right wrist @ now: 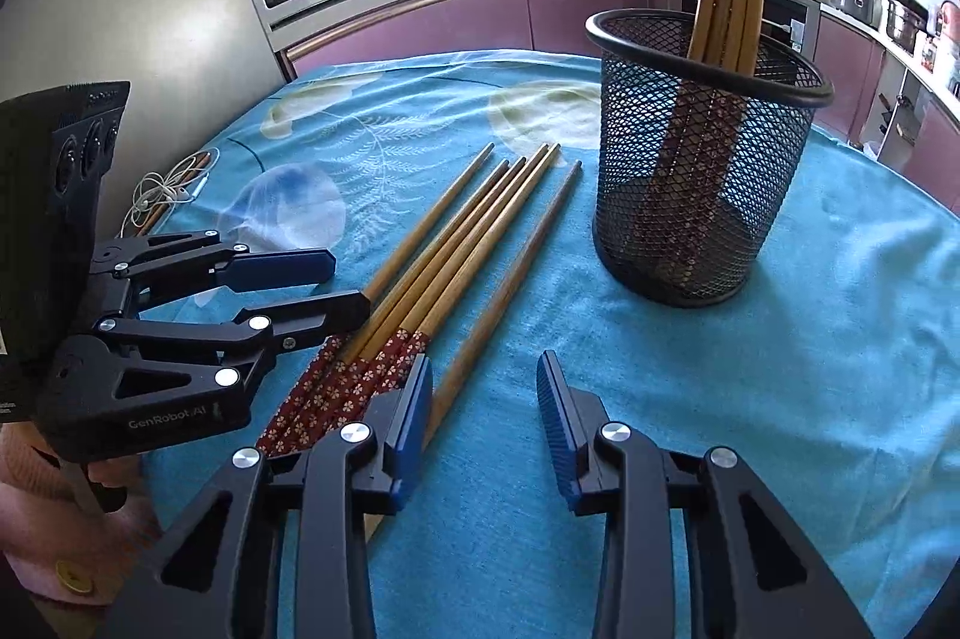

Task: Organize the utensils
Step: 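Move the right gripper back to the chopsticks and grasp one more, then lift the chopstick with the right gripper toward the mesh cup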

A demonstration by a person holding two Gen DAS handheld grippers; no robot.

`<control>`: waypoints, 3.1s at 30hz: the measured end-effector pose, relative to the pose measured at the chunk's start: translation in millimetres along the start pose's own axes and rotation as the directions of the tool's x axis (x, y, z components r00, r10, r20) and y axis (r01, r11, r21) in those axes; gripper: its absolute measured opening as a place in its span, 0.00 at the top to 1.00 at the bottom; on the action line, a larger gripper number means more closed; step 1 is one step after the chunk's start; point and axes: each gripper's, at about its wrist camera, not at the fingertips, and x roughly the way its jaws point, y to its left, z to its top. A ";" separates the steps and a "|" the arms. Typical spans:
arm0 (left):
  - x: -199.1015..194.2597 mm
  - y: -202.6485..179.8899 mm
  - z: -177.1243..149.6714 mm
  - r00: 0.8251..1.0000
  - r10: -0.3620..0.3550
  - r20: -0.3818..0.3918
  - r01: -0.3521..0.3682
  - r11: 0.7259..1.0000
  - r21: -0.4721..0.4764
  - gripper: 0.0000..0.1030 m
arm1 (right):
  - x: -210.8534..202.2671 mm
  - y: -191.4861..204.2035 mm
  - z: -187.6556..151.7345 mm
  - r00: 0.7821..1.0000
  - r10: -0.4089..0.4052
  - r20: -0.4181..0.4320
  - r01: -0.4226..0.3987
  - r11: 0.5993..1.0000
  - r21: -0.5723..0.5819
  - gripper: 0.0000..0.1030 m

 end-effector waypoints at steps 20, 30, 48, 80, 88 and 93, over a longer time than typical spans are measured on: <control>19.5 1.7 22.3 0.999 0.031 -0.030 -0.031 0.999 -0.007 0.74 | 22.2 -3.4 22.1 0.999 -0.038 0.000 0.038 0.999 0.020 0.78; 25.3 4.5 29.1 0.999 0.033 -0.026 -0.035 0.998 -0.056 0.90 | 24.0 -13.2 24.5 1.000 -0.003 0.018 0.001 0.995 0.102 0.90; 13.6 0.2 15.6 0.999 -0.044 -0.030 0.042 0.997 -0.063 0.93 | 10.2 -16.1 17.4 0.996 0.082 0.020 -0.084 0.990 0.114 0.94; -68.2 2.8 46.1 0.961 -0.210 0.180 0.221 0.974 -0.042 0.93 | -91.5 -27.5 27.9 0.953 0.093 0.289 -0.110 0.993 0.042 0.94; -106.3 -4.1 71.8 0.920 -0.262 0.292 0.274 0.962 -0.001 0.93 | -118.8 -38.1 47.1 0.925 0.065 0.375 -0.081 0.996 0.029 0.94; -112.6 -7.8 96.5 0.904 -0.256 0.343 0.272 0.962 0.001 0.93 | -133.6 -46.0 63.6 0.908 0.048 0.416 -0.064 0.998 0.026 0.94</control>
